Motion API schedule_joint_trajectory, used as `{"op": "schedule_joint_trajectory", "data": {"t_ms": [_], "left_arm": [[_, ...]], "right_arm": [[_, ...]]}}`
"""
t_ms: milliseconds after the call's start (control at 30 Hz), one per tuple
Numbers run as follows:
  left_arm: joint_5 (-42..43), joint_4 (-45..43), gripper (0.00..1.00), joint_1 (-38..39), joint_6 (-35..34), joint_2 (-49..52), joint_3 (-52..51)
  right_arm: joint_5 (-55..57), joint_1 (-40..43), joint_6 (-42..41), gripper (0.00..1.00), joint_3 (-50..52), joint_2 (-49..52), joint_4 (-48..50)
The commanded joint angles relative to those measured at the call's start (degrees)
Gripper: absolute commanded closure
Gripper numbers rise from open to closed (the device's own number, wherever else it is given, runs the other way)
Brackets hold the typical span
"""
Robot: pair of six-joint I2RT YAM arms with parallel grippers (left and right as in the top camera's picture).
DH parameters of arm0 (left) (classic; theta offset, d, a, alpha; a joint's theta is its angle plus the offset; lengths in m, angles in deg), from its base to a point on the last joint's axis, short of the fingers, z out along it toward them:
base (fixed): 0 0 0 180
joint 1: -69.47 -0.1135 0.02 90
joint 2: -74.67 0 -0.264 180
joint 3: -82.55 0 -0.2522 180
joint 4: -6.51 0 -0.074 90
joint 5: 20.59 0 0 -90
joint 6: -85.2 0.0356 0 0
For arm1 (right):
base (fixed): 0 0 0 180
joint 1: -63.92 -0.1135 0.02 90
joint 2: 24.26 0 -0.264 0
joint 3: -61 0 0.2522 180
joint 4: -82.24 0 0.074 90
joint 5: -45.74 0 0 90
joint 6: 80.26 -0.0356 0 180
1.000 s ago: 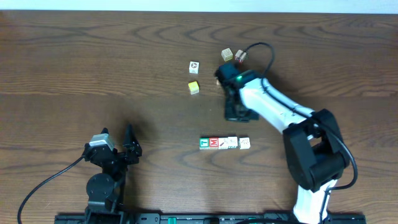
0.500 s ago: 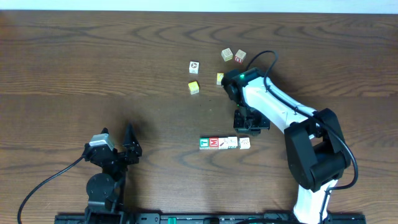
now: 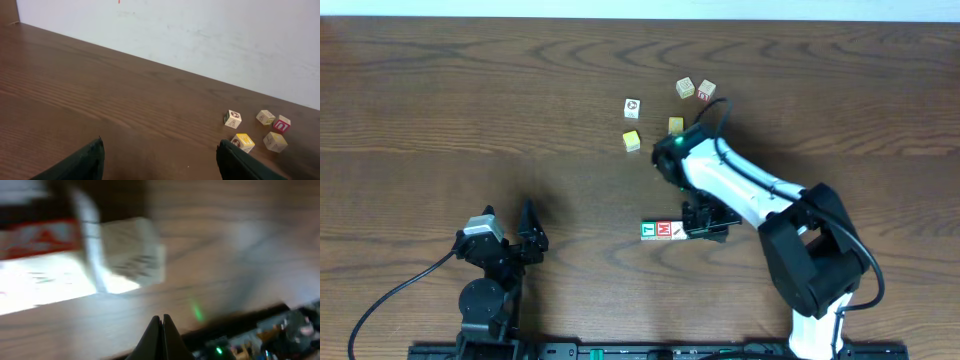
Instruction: Lift 5 blocks
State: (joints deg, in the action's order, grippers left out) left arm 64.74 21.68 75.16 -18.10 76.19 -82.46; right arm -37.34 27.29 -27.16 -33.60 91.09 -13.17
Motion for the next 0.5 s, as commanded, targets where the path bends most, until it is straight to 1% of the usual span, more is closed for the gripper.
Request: {"op": "schedule_joint_trajectory", "data": {"t_ms": [0, 133, 233, 333, 467], "left_arm": [[-0.94, 2.4, 0.28, 0.04, 0.11, -0.04, -1.01], [-0.94, 2.4, 0.28, 0.04, 0.11, -0.04, -1.01], [-0.96, 2.4, 0.28, 0.04, 0.11, -0.04, -1.01], [-0.94, 2.4, 0.28, 0.04, 0.11, -0.04, -1.01], [-0.94, 2.4, 0.28, 0.07, 0.11, -0.04, -1.01]], "right_arm": [[-1.2, -3.78, -0.94, 0.99, -0.81, -2.51, 5.01], [4.2, -4.2, -0.63, 0.99, -0.81, -9.99, 13.79], [6.93, -2.19, 4.02, 0.99, -0.81, -18.23, 18.69], [9.25, 0.48, 7.87, 0.99, -0.76, -27.78, 18.03], [12.5, 2.71, 7.89, 0.99, 2.47, -40.92, 14.01]]}}
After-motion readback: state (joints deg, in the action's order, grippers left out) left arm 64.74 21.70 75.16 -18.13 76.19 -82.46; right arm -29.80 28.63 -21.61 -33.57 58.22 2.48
